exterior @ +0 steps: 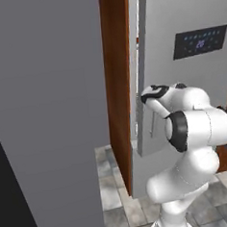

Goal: Gather the bell pepper and corn from the fridge and place them on a tray on the dining counter. Then gather the chicken drumsticks from the fridge and place them on the other tray.

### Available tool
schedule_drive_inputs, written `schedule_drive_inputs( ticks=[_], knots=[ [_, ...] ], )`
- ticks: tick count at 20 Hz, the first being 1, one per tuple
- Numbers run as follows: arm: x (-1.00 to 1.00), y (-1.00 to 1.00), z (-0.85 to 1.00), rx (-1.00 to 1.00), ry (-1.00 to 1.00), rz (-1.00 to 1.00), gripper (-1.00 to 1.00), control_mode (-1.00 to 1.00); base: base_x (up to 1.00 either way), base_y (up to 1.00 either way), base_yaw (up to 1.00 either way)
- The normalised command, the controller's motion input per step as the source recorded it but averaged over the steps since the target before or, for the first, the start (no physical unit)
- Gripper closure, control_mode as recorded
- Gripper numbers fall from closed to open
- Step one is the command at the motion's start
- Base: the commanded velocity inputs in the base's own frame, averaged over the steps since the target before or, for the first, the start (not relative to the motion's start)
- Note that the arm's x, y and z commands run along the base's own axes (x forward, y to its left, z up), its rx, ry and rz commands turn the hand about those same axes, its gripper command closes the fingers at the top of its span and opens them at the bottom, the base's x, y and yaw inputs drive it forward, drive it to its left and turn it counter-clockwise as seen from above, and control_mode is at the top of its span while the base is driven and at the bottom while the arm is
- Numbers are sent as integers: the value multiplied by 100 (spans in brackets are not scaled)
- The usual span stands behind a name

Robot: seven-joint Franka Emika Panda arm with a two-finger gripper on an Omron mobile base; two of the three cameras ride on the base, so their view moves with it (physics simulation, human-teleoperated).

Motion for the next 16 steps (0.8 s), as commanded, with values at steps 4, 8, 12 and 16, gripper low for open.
schedule_drive_inputs(
  ticks=[4,8,12,16],
  knots=[
    [-82,-54,-8,0,7,1,100,-100,0,0,0],
    [-87,-54,-9,0,5,2,100,-100,0,0,0],
    [-93,-55,-11,0,4,1,100,-100,0,0,0],
    [-99,-56,-11,0,4,0,100,-100,0,0,0]
  ],
)
